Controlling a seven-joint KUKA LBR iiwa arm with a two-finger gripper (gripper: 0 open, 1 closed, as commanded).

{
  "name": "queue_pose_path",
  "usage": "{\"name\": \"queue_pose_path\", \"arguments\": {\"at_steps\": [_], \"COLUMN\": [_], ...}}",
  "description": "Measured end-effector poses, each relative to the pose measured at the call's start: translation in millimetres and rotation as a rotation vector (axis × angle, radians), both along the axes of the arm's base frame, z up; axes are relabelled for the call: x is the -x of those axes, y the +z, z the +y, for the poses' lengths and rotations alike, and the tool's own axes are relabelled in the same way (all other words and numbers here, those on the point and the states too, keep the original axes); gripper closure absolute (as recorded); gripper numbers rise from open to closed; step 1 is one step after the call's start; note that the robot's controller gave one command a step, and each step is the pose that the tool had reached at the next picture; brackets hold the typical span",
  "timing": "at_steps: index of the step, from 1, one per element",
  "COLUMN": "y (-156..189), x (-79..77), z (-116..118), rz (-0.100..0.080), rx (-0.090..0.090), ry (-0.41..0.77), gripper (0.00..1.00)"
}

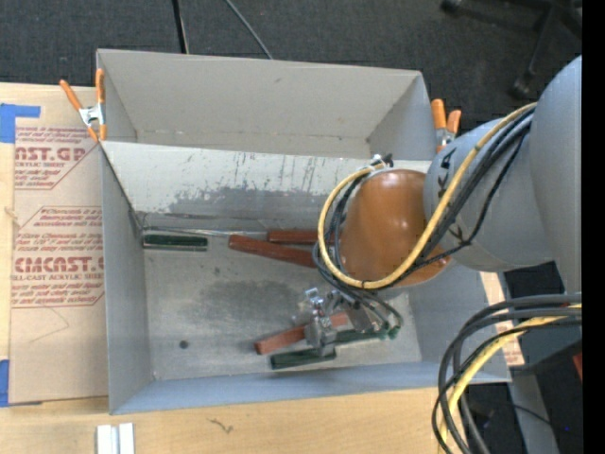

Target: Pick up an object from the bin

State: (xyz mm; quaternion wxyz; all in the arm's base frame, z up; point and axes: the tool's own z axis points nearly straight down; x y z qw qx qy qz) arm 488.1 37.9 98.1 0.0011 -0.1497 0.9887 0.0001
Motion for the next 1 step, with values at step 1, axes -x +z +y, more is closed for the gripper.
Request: {"name": "queue_pose_path", "arguments": {"at_steps": [1], "y": [65.8], "x": [-1.5], "z": [1.1], "rz": [-0.005], "rx": [0.000], "ry": [0.000], "gripper": [1.00]}}
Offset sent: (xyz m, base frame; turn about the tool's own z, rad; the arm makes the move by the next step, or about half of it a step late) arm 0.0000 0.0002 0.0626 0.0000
